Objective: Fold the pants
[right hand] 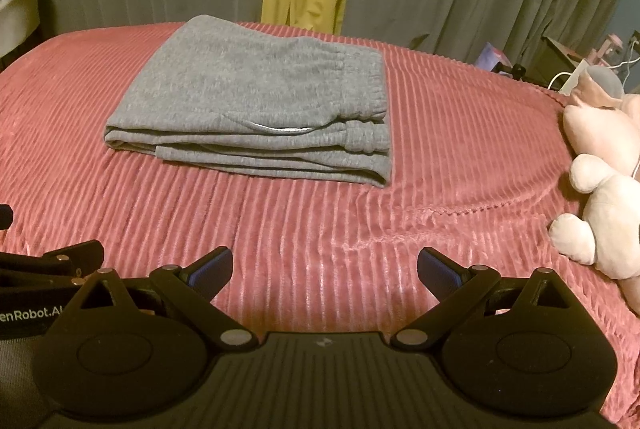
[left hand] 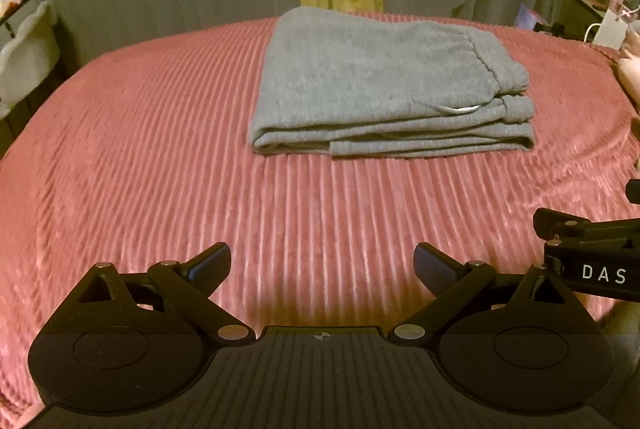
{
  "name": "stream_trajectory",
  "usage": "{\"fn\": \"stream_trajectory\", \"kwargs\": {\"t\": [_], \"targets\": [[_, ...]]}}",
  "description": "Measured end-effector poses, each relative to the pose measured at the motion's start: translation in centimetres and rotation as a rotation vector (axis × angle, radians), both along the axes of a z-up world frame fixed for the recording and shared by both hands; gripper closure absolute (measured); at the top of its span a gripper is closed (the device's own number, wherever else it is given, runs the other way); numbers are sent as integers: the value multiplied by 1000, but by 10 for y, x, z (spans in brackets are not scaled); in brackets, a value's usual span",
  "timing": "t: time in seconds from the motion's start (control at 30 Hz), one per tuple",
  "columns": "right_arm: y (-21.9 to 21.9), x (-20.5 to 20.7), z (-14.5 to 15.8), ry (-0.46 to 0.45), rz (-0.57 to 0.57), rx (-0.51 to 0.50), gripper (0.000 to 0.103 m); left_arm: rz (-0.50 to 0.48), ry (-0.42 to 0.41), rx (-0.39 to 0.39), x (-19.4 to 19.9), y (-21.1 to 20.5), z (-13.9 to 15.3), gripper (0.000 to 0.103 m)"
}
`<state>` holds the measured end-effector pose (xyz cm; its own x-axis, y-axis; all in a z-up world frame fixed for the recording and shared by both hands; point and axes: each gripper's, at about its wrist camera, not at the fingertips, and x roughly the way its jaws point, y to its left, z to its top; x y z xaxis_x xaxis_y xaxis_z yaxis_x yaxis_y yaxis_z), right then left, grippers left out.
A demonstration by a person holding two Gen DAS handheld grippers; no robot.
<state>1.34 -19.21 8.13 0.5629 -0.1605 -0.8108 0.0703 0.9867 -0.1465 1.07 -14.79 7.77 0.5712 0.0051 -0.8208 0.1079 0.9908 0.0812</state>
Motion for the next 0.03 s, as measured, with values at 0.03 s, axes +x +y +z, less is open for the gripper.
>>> {"fn": "stream_trajectory", "kwargs": {"t": [0.03], "targets": [[0, 0, 0, 0, 0, 1, 4, -2, 2, -2, 0, 0, 0, 2]]}}
